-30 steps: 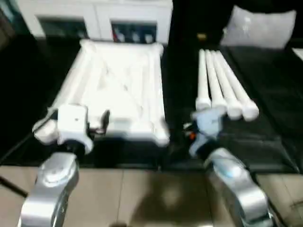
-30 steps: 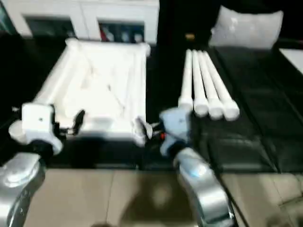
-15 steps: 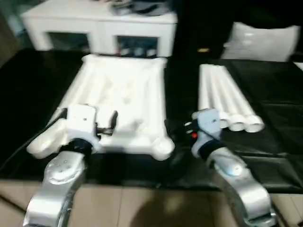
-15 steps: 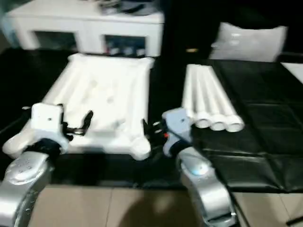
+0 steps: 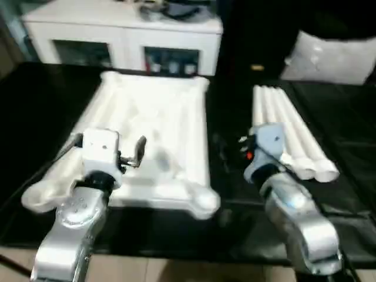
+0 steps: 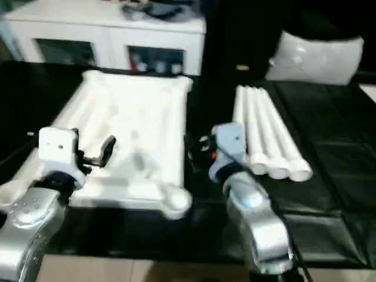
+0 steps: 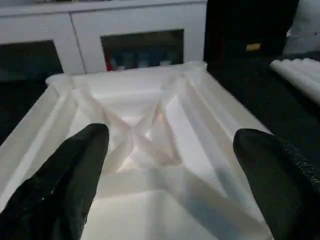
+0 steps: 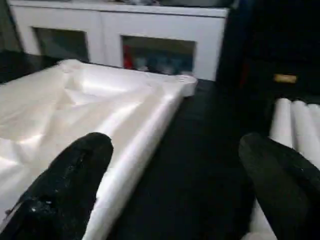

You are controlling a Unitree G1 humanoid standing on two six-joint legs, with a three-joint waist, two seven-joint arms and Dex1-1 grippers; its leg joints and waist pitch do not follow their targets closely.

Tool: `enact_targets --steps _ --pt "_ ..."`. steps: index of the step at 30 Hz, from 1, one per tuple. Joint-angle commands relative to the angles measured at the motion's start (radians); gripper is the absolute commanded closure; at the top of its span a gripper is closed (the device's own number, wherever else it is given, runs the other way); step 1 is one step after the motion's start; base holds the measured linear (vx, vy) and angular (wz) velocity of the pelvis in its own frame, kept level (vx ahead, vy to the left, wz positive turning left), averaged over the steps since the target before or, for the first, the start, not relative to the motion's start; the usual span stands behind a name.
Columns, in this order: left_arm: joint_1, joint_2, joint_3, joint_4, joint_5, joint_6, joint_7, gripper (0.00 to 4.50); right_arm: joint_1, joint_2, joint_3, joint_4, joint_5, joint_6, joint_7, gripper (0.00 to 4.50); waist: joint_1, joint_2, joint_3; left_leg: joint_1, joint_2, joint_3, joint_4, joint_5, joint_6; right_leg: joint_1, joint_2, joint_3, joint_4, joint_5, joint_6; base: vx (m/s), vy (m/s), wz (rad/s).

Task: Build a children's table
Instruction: Move to table, then pick table leg

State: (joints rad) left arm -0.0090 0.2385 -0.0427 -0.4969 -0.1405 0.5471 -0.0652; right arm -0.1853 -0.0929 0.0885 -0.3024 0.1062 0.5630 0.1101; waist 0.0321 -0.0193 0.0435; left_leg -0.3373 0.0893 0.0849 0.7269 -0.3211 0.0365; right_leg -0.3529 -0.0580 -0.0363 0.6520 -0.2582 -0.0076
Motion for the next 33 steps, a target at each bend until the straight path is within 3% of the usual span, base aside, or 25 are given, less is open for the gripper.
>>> enact_targets --steps 1,2,3,4,5,6,7,8,9,10,11,12,13,14,15,16,18,20,24,25,27,30,33 --pt "0.001 0.037 0.014 -0.020 0.003 0.016 -0.031 0.11 -0.079 0.009 0.030 0.044 -0.047 0.071 -0.035 0.00 0.022 -0.007 -0.022 -0.061 0.062 -0.011 -0.085 0.117 -0.010 0.087 -0.127 0.083 -0.159 -0.467 -0.228 0.069 -0.009 -0.01" --pt "0.000 0.043 0.011 -0.021 0.003 0.016 -0.039 0.11 -0.096 0.008 0.030 0.060 -0.059 0.096 -0.047 0.00 0.020 0.010 -0.023 -0.048 0.076 -0.007 -0.126 0.138 -0.013 0.073 -0.102 0.052 -0.148 -0.416 -0.228 0.069 -0.009 -0.01" --pt "-0.003 0.051 0.007 -0.021 -0.001 0.018 -0.055 0.11 -0.129 0.005 0.025 0.095 -0.072 0.150 -0.068 0.00 -0.006 0.036 -0.019 -0.028 0.117 -0.027 -0.191 0.068 -0.019 0.044 -0.034 0.010 -0.098 -0.259 -0.175 0.070 0.039 -0.03" --pt "-0.007 0.052 0.005 -0.020 -0.015 0.020 -0.072 0.11 -0.161 0.006 0.010 0.134 -0.074 0.200 -0.088 0.00 -0.016 0.048 -0.033 0.018 0.138 -0.044 -0.183 0.079 -0.025 0.009 -0.019 0.002 -0.061 -0.143 -0.153 0.115 0.054 0.02" --pt "-0.011 0.055 -0.001 -0.019 -0.024 0.019 -0.087 0.11 -0.182 0.004 -0.002 0.163 -0.073 0.226 -0.100 0.00 -0.023 0.057 -0.053 0.058 0.147 -0.066 -0.159 0.293 -0.007 -0.019 -0.032 0.003 -0.031 0.099 -0.138 0.115 0.054 0.02" --pt "-0.013 0.056 -0.006 -0.019 -0.029 0.019 -0.097 0.11 -0.195 0.004 -0.009 0.181 -0.071 0.240 -0.108 0.00 -0.014 0.045 -0.054 0.034 0.127 -0.051 -0.131 0.566 -0.014 -0.015 -0.049 0.016 -0.037 0.298 -0.126 0.103 0.047 0.10" --pt "-0.024 0.072 -0.020 -0.022 -0.042 0.035 -0.129 0.11 -0.224 -0.002 -0.024 0.217 -0.063 0.283 -0.110 0.00 -0.002 0.053 -0.062 0.012 0.102 -0.032 -0.120 0.694 -0.066 0.010 -0.057 0.028 -0.034 0.429 -0.137 0.053 0.055 0.03" --pt "-0.047 0.087 -0.044 -0.027 -0.061 0.056 -0.170 0.11 -0.268 -0.005 -0.064 0.266 -0.031 0.306 -0.104 0.00 -0.001 0.062 -0.073 0.009 0.086 -0.027 -0.113 0.732 -0.095 0.022 -0.050 0.029 -0.029 0.492 -0.135 0.053 0.055 0.03" --pt "-0.063 0.092 -0.053 -0.023 -0.076 0.062 -0.194 0.11 -0.298 -0.001 -0.088 0.301 -0.018 0.311 -0.103 0.00 -0.002 0.049 -0.060 -0.003 0.085 -0.018 -0.130 0.618 -0.162 0.026 -0.047 0.029 -0.040 0.457 -0.134 0.012 0.054 0.02" --pt "-0.063 0.092 -0.053 -0.023 -0.076 0.062 -0.194 0.11 -0.298 -0.001 -0.088 0.301 -0.018 0.311 -0.103 0.00 -0.001 0.040 -0.056 -0.010 0.089 -0.014 -0.139 0.510 -0.190 0.036 -0.052 0.032 -0.044 0.416 -0.138 0.000 0.000 0.00" --pt "-0.067 0.084 -0.055 -0.016 -0.093 0.068 -0.204 0.11 -0.313 -0.006 -0.093 0.326 -0.018 0.302 -0.094 0.00 -0.001 0.029 -0.047 -0.024 0.094 -0.008 -0.153 0.340 -0.211 0.053 -0.063 0.041 -0.050 0.364 -0.150 0.000 0.000 0.00" --pt "-0.081 0.102 -0.071 -0.006 -0.096 0.074 -0.231 0.11 -0.348 -0.015 -0.095 0.381 -0.034 0.297 -0.096 0.00 0.000 0.029 -0.045 -0.025 0.093 -0.004 -0.158 0.269 -0.210 0.056 -0.069 0.046 -0.054 0.335 -0.159 -0.055 0.018 -0.02" --pt "-0.092 0.114 -0.084 -0.002 -0.095 0.081 -0.248 0.11 -0.372 -0.024 -0.096 0.415 -0.046 0.297 -0.095 0.00 -0.004 0.035 -0.041 -0.024 0.098 0.000 -0.172 0.124 -0.192 0.056 -0.080 0.050 -0.067 0.207 -0.186 -0.058 -0.021 -0.01" --pt "-0.106 0.136 -0.099 0.001 -0.111 0.081 -0.301 0.11 -0.429 -0.028 -0.122 0.501 -0.046 0.279 -0.112 0.00 -0.004 0.039 -0.033 -0.025 0.101 0.001 -0.177 0.086 -0.188 0.053 -0.084 0.052 -0.072 0.162 -0.189 -0.058 -0.021 -0.01" --pt "-0.107 0.138 -0.100 0.001 -0.112 0.080 -0.305 0.11 -0.433 -0.028 -0.124 0.507 -0.045 0.278 -0.114 0.00 -0.009 0.036 -0.030 -0.020 0.102 0.005 -0.182 0.007 -0.177 0.046 -0.083 0.053 -0.078 0.059 -0.201 -0.069 -0.037 -0.01" --pt "-0.113 0.156 -0.110 0.000 -0.129 0.072 -0.355 0.11 -0.480 -0.041 -0.129 0.585 -0.052 0.250 -0.127 0.00 -0.007 0.038 -0.035 -0.014 0.104 0.008 -0.180 -0.018 -0.170 0.042 -0.084 0.054 -0.081 0.020 -0.207 -0.067 -0.042 0.02" --pt "-0.126 0.178 -0.121 -0.007 -0.157 0.094 -0.404 0.11 -0.537 -0.058 -0.156 0.691 -0.045 0.198 -0.137 0.00 -0.008 0.037 -0.030 -0.013 0.111 0.027 -0.181 -0.057 -0.147 0.029 -0.088 0.056 -0.092 -0.092 -0.219 -0.061 -0.046 0.03" --pt "-0.134 0.190 -0.132 -0.013 -0.169 0.110 -0.424 0.11 -0.569 -0.064 -0.187 0.758 -0.019 0.166 -0.112 0.00 -0.007 0.025 -0.034 -0.017 0.115 0.039 -0.180 -0.049 -0.133 0.027 -0.084 0.056 -0.090 -0.111 -0.215 0.000 0.000 0.00" --pt "-0.151 0.209 -0.136 -0.032 -0.187 0.133 -0.448 0.11 -0.649 -0.100 -0.181 0.926 -0.047 0.095 -0.108 0.00 -0.002 0.035 -0.038 -0.020 0.119 0.050 -0.180 -0.030 -0.131 0.018 -0.075 0.052 -0.084 -0.067 -0.213 0.000 0.000 0.00" --pt "-0.154 0.215 -0.140 -0.035 -0.188 0.138 -0.456 0.11 -0.671 -0.110 -0.171 0.990 -0.068 0.055 -0.127 0.00 -0.004 0.028 -0.040 -0.024 0.119 0.051 -0.179 -0.025 -0.129 0.017 -0.075 0.049 -0.080 -0.055 -0.224 0.000 0.000 0.00" --pt "-0.161 0.231 -0.151 -0.038 -0.181 0.135 -0.473 0.11 -0.706 -0.122 -0.171 1.077 -0.086 0.068 -0.162 0.00 -0.005 0.024 -0.040 -0.028 0.117 0.053 -0.178 -0.022 -0.126 0.018 -0.074 0.049 -0.081 -0.067 -0.223 0.000 0.000 0.00" --pt "-0.161 0.242 -0.151 -0.045 -0.187 0.143 -0.488 0.11 -0.745 -0.126 -0.219 1.165 -0.045 0.071 -0.145 0.00 -0.004 0.026 -0.042 -0.031 0.118 0.055 -0.175 -0.011 -0.117 0.019 -0.074 0.049 -0.079 -0.051 -0.220 0.000 0.000 0.00" --pt "-0.160 0.252 -0.156 -0.058 -0.185 0.148 -0.495 0.11 -0.776 -0.137 -0.239 1.248 -0.040 0.047 -0.147 0.00 -0.002 0.023 -0.048 -0.033 0.118 0.059 -0.170 0.049 -0.095 0.019 -0.071 0.048 -0.070 0.044 -0.240 0.000 0.000 0.00"
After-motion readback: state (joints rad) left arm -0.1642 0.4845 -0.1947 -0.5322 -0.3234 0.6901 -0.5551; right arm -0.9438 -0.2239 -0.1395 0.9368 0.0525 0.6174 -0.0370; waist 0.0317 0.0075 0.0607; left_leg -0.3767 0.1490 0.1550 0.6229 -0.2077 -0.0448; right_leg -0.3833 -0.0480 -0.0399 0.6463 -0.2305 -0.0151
